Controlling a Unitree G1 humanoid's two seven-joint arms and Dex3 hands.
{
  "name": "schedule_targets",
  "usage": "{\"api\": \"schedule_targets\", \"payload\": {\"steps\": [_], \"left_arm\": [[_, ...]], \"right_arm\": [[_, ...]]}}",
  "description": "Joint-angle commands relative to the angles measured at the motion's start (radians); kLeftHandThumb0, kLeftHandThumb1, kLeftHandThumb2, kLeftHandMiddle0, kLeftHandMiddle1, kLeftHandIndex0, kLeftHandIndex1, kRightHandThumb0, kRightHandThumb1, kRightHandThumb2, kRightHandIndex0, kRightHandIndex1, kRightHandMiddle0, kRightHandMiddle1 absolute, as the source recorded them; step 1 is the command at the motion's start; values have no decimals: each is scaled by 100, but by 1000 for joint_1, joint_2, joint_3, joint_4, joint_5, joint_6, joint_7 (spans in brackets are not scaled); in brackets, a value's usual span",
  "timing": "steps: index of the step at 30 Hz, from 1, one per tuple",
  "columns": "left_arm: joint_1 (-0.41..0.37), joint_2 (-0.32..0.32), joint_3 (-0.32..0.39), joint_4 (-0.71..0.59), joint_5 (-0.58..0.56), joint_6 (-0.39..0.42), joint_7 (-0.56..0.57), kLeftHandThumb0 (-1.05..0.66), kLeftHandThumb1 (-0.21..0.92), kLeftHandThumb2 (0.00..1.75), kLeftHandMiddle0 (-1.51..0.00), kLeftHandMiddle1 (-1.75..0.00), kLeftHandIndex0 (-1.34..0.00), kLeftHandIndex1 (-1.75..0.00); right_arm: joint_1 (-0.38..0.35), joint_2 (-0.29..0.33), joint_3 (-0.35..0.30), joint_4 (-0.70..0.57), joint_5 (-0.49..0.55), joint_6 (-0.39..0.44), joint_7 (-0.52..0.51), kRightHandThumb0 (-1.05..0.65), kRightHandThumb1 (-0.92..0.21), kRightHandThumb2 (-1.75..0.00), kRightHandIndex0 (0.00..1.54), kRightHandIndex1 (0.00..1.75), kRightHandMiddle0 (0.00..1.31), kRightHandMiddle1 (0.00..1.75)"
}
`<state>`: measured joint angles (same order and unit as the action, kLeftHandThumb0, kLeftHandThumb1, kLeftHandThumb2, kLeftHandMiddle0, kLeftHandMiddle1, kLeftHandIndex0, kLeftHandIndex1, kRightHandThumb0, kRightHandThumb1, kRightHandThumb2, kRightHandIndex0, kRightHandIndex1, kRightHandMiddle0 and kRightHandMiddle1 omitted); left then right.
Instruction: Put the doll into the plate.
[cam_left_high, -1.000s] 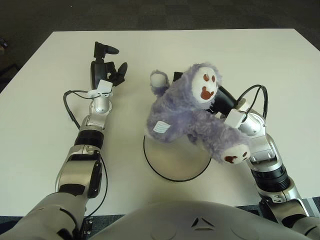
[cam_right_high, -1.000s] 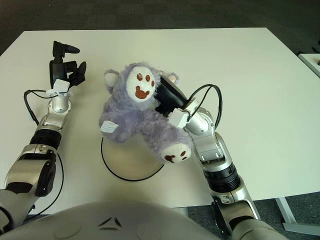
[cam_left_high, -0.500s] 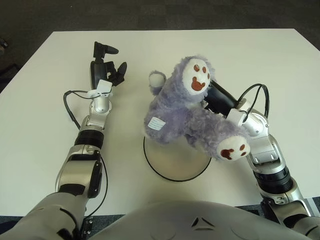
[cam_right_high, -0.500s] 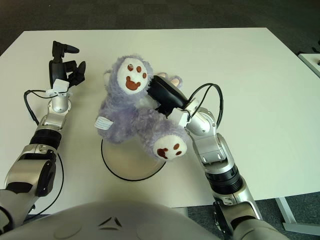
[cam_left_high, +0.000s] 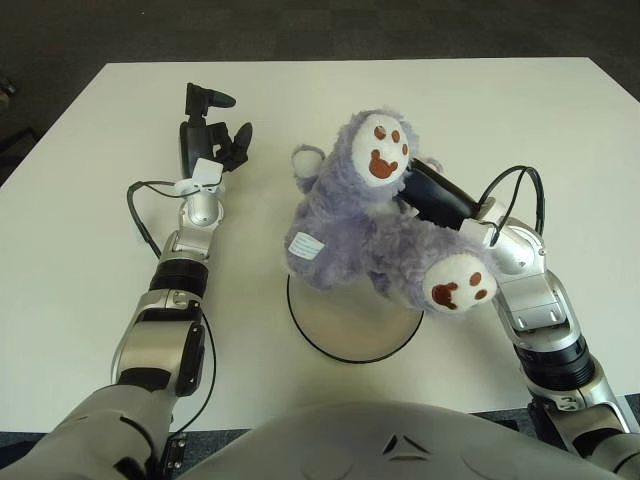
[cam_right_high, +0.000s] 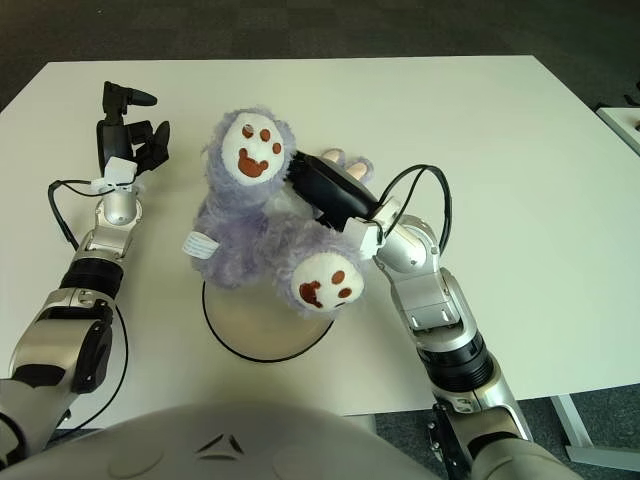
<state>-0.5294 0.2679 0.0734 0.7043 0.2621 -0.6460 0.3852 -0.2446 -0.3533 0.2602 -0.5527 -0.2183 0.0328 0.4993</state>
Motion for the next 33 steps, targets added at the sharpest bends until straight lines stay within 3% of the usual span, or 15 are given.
{"api": "schedule_targets", "payload": {"steps": [1, 12, 23, 25, 28, 33], "left_arm": [[-6, 1, 1, -11, -9, 7, -11, -34, 92, 52, -126, -175, -19, -175], [-5, 5, -1, -15, 1, 16, -4, -34, 92, 52, -123, -175, -19, -175], [-9, 3, 2, -11, 0, 15, 2, -35, 92, 52, -113, -175, -19, -175], [-9, 3, 1, -12, 2, 19, 3, -34, 92, 52, -99, -175, -19, -175], [-9, 3, 1, -15, 4, 28, 4, -12, 83, 67, -46, -173, -19, -173], [-7, 4, -1, -22, 16, 48, 13, -3, 88, 57, -34, -164, -9, -172]], "right_arm": [[-16, -35, -14, 0, -15, -48, 8, -33, -20, -117, 4, 131, 4, 126], [-32, -99, -29, -31, 35, 15, 97, -31, -22, -114, 0, 91, 0, 102], [-56, -115, -43, -49, 91, 76, 147, -13, -19, -122, 0, 70, 0, 91], [-59, -115, -47, -52, 104, 87, 151, -7, -18, -126, 0, 68, 0, 91], [-63, -120, -56, -60, 120, 103, 157, -3, -16, -128, 0, 64, 0, 88], [-67, -126, -61, -68, 126, 123, 158, -2, -15, -128, 0, 58, 0, 80]]}}
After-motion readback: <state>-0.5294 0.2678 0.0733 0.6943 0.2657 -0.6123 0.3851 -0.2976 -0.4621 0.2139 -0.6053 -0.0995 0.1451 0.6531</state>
